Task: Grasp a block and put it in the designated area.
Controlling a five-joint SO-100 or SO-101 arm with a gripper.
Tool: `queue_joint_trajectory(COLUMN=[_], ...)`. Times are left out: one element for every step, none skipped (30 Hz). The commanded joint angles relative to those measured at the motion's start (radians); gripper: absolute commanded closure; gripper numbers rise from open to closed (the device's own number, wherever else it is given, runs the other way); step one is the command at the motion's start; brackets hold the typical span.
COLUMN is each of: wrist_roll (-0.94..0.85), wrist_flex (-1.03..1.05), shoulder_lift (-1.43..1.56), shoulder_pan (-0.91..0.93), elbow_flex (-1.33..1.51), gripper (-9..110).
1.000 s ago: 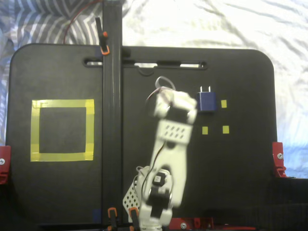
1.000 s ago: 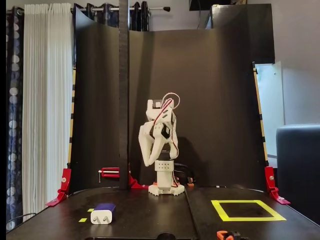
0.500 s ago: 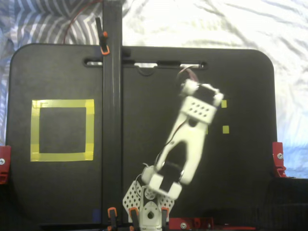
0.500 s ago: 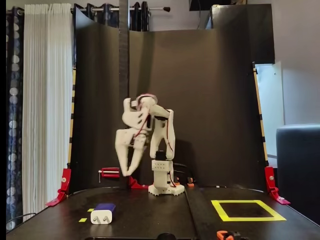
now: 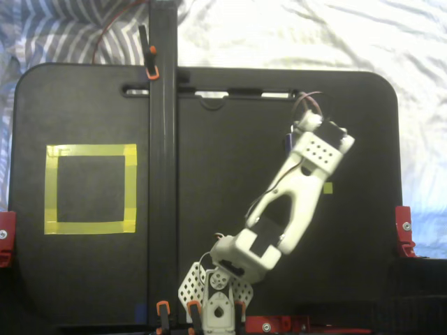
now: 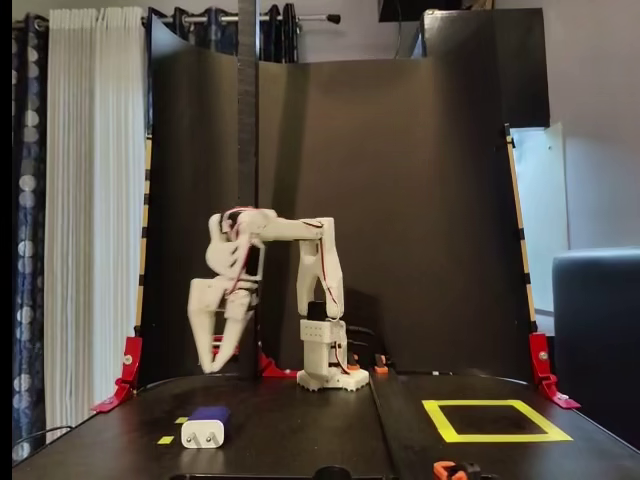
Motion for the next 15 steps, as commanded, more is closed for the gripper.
queue_joint_trajectory(wrist_roll=[-0.009,-0.018,-0.028,-0.038,-0.049,-0.058,-0.066,-0.075,-0.08,-0.084,-0.086,-0.089,-0.089,-0.094,-0.1], wrist_flex=[-0.037,-0.048,-0.055,-0.06,-0.061,-0.061,-0.061,-0.061,-0.061,-0.058,-0.057,-0.055,-0.054,-0.054,-0.054], shoulder_lift=[-0.014,-0.023,-0.031,-0.035,-0.04,-0.043,-0.046,-0.048,-0.048,-0.048,-0.048,-0.048,-0.048,-0.049,-0.052], shoulder_pan=[0.018,0.025,0.029,0.034,0.035,0.038,0.04,0.04,0.04,0.04,0.04,0.04,0.038,0.038,0.038], elbow_flex=[-0.038,-0.038,-0.038,-0.038,-0.038,-0.038,-0.038,-0.038,-0.038,-0.038,-0.038,-0.038,-0.038,-0.038,-0.038], gripper=[100,99,96,92,87,82,77,75,73,69,69,68,68,68,68])
